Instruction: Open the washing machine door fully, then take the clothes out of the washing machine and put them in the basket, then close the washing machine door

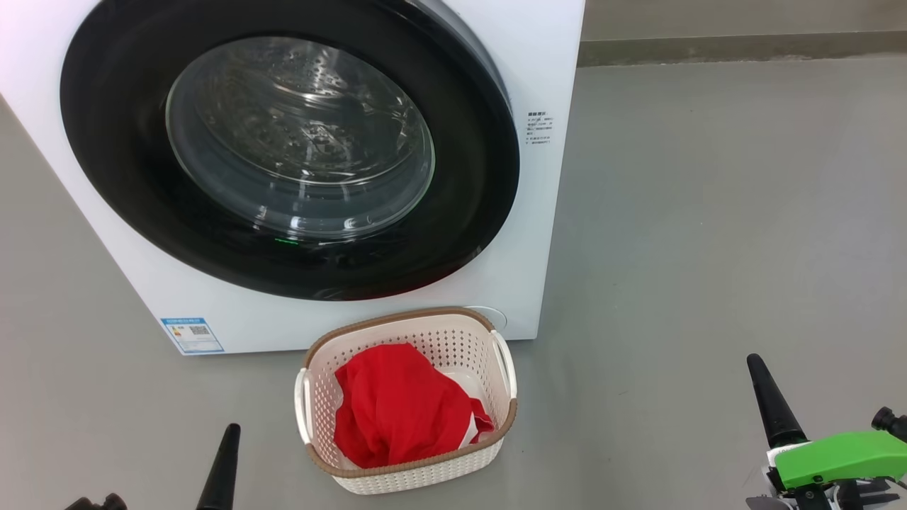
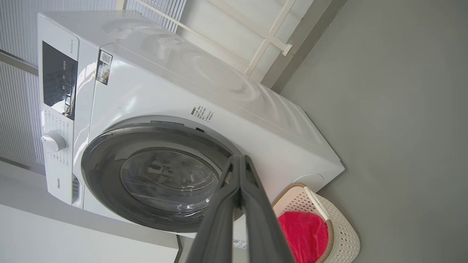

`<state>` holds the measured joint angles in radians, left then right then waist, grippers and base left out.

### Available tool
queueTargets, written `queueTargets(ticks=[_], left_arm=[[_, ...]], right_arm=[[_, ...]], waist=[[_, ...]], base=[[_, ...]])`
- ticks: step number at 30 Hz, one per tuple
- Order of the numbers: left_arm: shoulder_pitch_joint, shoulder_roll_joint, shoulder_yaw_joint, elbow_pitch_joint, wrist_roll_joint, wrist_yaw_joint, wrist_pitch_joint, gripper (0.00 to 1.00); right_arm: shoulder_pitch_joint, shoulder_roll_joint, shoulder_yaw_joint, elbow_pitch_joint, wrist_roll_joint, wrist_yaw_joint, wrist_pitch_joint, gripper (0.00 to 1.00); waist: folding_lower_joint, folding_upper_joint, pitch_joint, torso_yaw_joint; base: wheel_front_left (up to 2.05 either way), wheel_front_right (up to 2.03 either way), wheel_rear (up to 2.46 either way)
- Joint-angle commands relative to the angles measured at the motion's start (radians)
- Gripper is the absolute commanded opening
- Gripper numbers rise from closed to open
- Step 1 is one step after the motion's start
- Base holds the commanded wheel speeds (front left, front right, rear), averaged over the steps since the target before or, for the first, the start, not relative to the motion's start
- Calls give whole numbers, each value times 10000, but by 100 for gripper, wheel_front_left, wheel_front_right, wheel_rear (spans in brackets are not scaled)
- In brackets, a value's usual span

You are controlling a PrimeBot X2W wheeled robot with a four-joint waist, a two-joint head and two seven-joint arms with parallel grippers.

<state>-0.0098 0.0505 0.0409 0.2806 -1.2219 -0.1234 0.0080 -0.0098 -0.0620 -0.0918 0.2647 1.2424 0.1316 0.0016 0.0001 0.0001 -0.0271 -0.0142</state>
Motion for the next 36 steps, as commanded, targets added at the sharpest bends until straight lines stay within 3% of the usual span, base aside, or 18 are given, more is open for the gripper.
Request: queueTargets(ticks=[1, 36], left_arm=[[-547, 96, 311, -293, -257, -53, 60, 0], [-983, -3, 732, -353, -3864, -73, 1056, 0]], right_arm=[[-576, -92, 34, -236, 238, -6, 96, 0], [-981, 118, -224, -199, 3659, -9, 1119, 0]], waist=[[-1, -1, 10, 6], [-1, -1, 301, 142]], base=[[0, 0, 0], [0, 0, 0]])
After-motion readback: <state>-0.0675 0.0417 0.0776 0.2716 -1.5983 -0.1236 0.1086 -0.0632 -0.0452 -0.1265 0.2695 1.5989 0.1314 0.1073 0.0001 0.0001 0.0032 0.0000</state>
